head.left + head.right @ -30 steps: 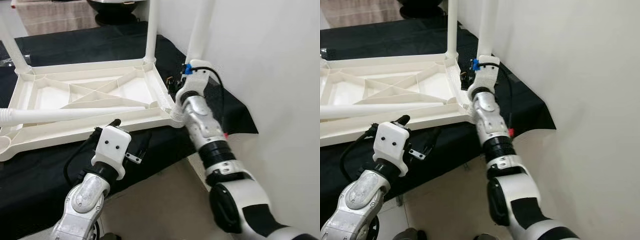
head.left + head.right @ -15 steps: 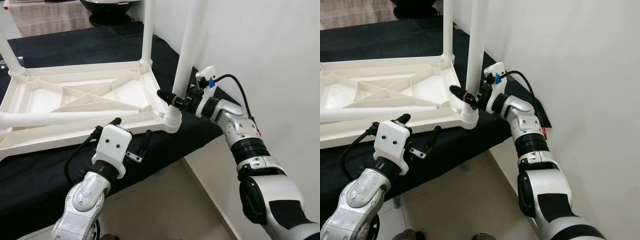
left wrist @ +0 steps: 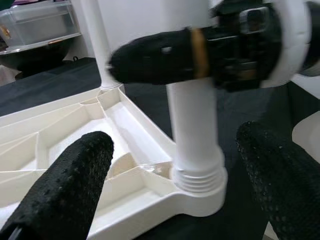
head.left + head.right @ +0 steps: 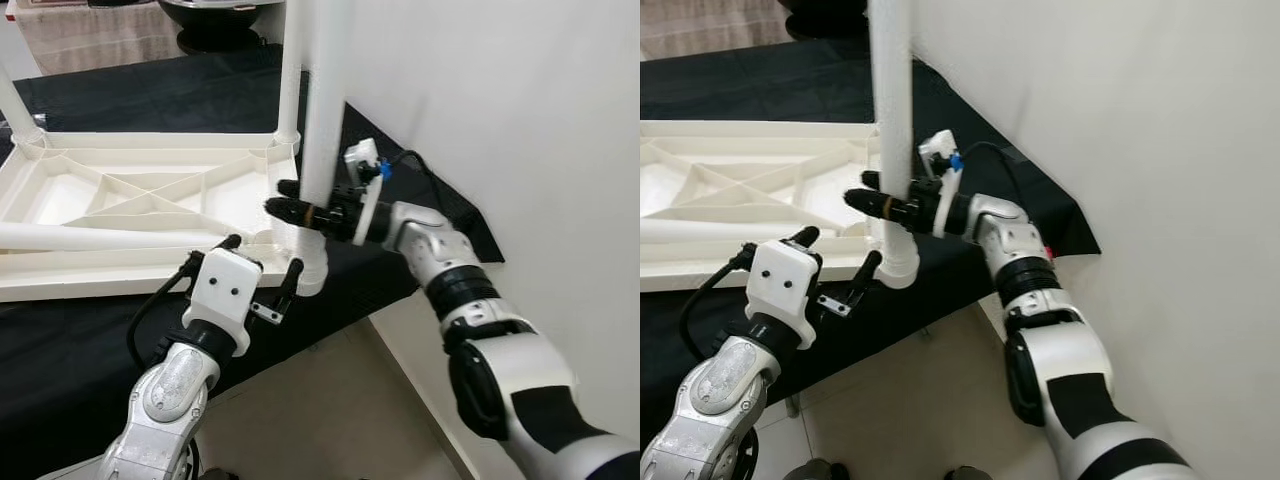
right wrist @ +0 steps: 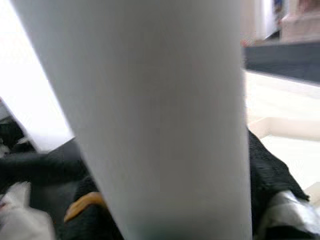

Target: Building children table

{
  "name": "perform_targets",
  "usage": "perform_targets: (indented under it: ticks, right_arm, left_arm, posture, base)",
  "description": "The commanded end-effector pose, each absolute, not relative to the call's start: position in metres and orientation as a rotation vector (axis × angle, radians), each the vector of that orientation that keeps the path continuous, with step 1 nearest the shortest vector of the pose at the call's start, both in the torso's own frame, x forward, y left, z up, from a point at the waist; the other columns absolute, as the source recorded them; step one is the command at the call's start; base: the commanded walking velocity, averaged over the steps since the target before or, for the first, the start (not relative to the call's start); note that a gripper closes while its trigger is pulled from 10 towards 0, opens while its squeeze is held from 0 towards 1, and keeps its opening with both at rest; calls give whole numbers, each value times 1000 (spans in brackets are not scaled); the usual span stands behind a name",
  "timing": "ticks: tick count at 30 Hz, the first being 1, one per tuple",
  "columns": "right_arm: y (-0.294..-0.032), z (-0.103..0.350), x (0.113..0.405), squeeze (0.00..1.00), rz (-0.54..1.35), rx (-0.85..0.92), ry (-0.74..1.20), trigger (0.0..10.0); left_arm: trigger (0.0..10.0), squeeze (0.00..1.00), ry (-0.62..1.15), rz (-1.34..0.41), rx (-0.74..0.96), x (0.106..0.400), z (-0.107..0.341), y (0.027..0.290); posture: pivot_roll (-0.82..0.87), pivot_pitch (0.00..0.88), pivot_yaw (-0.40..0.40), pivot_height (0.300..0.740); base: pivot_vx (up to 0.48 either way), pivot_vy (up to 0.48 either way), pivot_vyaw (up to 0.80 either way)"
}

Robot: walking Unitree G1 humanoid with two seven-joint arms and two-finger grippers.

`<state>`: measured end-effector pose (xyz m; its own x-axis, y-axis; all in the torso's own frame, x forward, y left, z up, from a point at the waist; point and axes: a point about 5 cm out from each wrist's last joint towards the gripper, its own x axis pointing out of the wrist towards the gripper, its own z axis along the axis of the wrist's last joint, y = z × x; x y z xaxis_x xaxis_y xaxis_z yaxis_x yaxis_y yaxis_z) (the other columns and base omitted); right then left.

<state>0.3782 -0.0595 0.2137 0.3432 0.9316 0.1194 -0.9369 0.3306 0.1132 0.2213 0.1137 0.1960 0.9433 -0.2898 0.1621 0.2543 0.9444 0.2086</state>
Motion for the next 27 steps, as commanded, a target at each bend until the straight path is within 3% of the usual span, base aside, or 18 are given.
perform_targets:
  ticks: [1, 10, 13, 14, 16, 22, 23, 24, 25, 26, 27]
  right_arm:
    - [-58, 214, 385, 0, 1092, 221, -44, 0]
    - [-71, 212, 401, 0, 597, 170, -34, 0]
    - [-102, 204, 408, 0, 154, 74, 31, 0]
    - [-102, 204, 408, 0, 154, 74, 31, 0]
    - [-124, 201, 404, 0, -127, 61, 28, 0]
    - [-127, 201, 395, 0, -306, 155, 23, 0]
    - [-117, 204, 395, 0, -278, 185, 17, 1922]
    - [-105, 209, 397, 0, -208, 188, -3, 10000]
    - [-96, 213, 398, 0, -140, 212, -26, 10000]
    - [-87, 217, 399, 235, -69, 219, -50, 10000]
    - [-87, 217, 399, 235, -69, 219, -50, 10000]
  left_arm:
    - [10000, 0, -189, -287, 184, 220, 195, 112]
    - [10000, 0, -188, -291, 182, 221, 193, 111]
    - [10000, 0, -189, -292, 183, 222, 193, 110]
    - [10000, 0, -189, -292, 183, 222, 193, 110]
    - [10000, 0, -189, -294, 181, 222, 192, 109]
    - [10000, 0, -192, -297, 180, 222, 193, 108]
    - [10000, 0, -191, -298, 181, 222, 193, 108]
    - [10000, 0, -190, -299, 184, 222, 192, 108]
    - [10000, 0, -189, -299, 186, 222, 192, 109]
    - [10000, 0, -189, -298, 186, 222, 192, 109]
    - [10000, 0, -189, -298, 186, 222, 192, 109]
  posture:
    - [88, 90, -109, 740]
    - [79, 75, -106, 740]
    - [73, 69, -102, 740]
    - [73, 69, -102, 740]
    - [71, 67, -103, 740]
    - [73, 62, -102, 740]
    - [75, 62, -103, 740]
    - [76, 61, -105, 740]
    - [76, 61, -105, 740]
    - [76, 62, -104, 740]
    - [76, 62, -104, 740]
  base:
    - [0, 0, 0]
    - [0, 0, 0]
    - [0, 0, 0]
    - [0, 0, 0]
    - [0, 0, 0]
    - [0, 0, 0]
    - [0, 0, 0]
    - [0, 0, 0]
    - [0, 0, 0]
    - [0, 0, 0]
    - [0, 0, 0]
